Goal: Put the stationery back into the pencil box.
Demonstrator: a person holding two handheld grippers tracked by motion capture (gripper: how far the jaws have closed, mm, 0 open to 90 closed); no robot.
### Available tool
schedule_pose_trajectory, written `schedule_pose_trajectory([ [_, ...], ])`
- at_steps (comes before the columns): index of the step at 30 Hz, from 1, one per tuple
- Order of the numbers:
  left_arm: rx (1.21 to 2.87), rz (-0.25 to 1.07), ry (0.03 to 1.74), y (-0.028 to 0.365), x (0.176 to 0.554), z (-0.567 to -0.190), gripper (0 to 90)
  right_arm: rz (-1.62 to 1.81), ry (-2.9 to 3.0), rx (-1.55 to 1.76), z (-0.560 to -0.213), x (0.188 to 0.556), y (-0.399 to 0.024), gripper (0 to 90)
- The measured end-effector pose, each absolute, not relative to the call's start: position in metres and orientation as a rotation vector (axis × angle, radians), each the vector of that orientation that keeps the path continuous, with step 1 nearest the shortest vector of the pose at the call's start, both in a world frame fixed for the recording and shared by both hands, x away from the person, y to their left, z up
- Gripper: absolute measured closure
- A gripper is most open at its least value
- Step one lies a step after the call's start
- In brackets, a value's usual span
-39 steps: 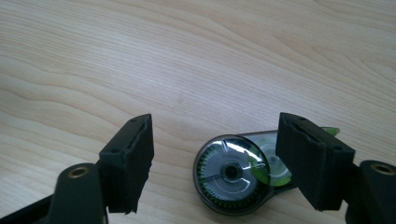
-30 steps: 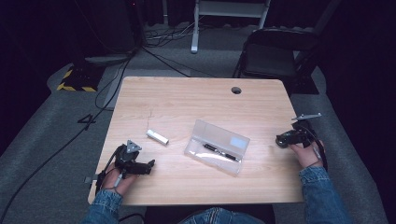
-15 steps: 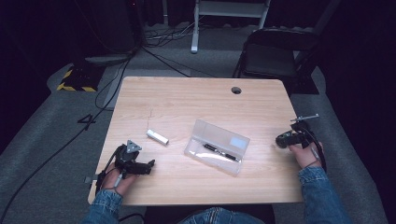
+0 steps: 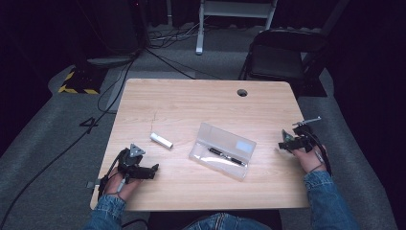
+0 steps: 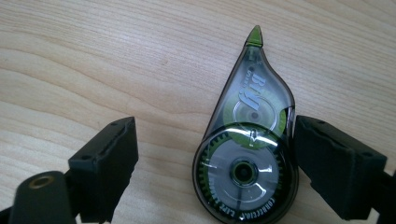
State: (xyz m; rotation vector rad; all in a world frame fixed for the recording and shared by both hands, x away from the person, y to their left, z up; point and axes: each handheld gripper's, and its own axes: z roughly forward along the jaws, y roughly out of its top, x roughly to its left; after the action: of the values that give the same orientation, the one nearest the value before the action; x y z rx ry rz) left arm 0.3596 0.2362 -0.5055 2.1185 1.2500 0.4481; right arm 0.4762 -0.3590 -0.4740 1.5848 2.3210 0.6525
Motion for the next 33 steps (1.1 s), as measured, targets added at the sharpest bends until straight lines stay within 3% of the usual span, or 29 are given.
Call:
schedule_pose_trajectory([
  [10, 2.118, 0.45, 1.25, 0.236, 0.36, -0.506, 3.1, 0.636, 2.336, 1.516, -0.477, 0.483, -0.351, 28.8],
  [18, 2.11, 0.454, 1.259, 0.236, 0.357, -0.506, 3.1, 0.624, 2.33, 1.475, -0.477, 0.49, -0.345, 33.5],
  [24, 2.107, 0.451, 1.256, 0.237, 0.355, -0.506, 3.1, 0.648, 2.368, 1.45, -0.475, 0.49, -0.343, 51.7],
  [33, 2.108, 0.451, 1.257, 0.237, 0.355, -0.506, 3.1, 0.66, 2.381, 1.485, -0.474, 0.49, -0.344, 53.5],
])
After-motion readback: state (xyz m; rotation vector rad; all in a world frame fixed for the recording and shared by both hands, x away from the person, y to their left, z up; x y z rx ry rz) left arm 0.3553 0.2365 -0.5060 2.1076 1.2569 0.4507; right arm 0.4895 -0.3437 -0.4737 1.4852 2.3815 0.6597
